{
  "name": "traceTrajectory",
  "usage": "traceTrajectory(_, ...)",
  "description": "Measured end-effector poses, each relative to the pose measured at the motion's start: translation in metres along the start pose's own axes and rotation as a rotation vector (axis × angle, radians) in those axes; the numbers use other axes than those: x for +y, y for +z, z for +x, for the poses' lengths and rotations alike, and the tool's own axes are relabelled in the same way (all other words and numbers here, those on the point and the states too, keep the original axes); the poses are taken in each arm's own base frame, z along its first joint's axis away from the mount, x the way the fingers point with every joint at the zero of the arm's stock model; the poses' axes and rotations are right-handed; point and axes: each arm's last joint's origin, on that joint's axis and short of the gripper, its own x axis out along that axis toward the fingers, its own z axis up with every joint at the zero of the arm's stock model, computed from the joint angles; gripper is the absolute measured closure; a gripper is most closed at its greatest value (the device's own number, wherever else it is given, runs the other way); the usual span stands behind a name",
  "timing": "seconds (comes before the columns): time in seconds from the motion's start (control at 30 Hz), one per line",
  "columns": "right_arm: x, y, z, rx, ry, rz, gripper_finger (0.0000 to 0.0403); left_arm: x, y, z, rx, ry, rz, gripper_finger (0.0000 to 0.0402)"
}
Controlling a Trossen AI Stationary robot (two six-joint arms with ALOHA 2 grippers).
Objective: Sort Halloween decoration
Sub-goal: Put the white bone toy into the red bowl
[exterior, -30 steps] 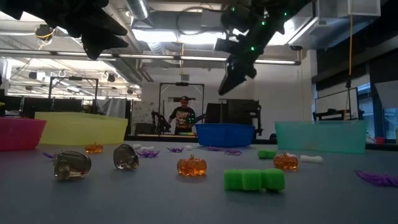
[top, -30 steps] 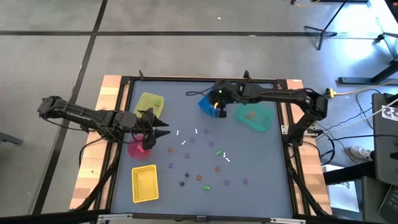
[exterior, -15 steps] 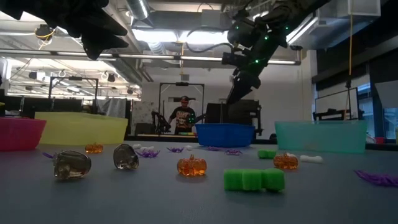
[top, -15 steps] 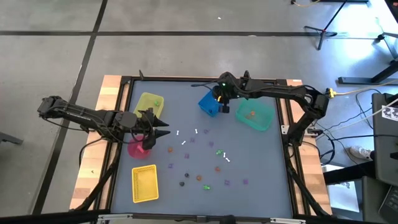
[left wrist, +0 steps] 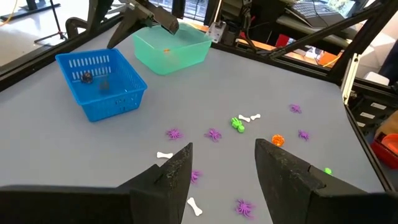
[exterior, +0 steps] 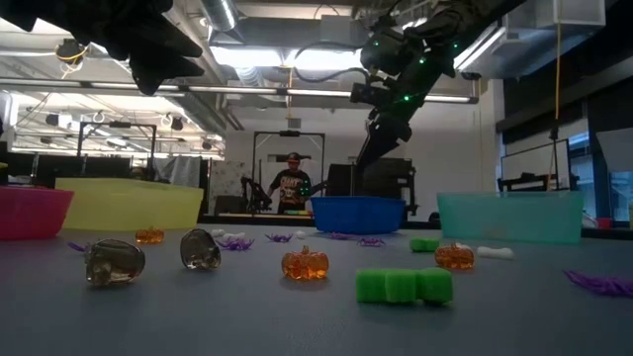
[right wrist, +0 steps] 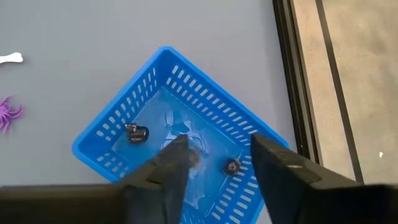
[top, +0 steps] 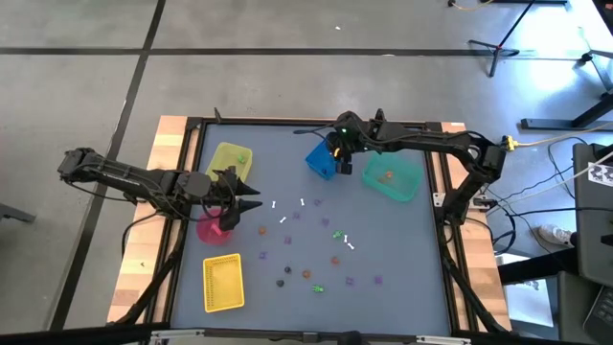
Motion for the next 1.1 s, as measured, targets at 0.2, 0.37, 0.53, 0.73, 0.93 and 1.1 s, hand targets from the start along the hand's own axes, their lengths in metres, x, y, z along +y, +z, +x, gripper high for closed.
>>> traceTrajectory(0.2,0.000,0.000,0.000,0.000,0.000,0.000,0.0185,0.000,0.000,0.000,0.000,0.000,0.000,0.0243)
traceTrajectory(0.37,0.000,0.000,0.000,0.000,0.000,-0.001,0.0174,-0.001,-0.001,0.005,0.005,0.002,0.008,0.0243)
traceTrajectory(0.53,0.000,0.000,0.000,-0.001,0.000,-0.001,0.0173,-0.005,-0.003,0.021,-0.002,-0.001,0.067,0.0244)
traceTrajectory(0.73,0.000,0.000,0.000,-0.001,0.000,-0.001,0.0173,-0.013,-0.001,0.046,0.047,0.023,0.149,0.0244)
traceTrajectory(0.93,0.000,0.000,0.000,-0.002,-0.001,-0.001,0.0173,-0.020,-0.002,0.073,0.125,0.044,0.226,0.0244)
traceTrajectory(1.1,0.000,0.000,0.000,-0.001,0.000,-0.001,0.0173,-0.021,-0.021,0.090,0.220,0.067,0.191,0.0244)
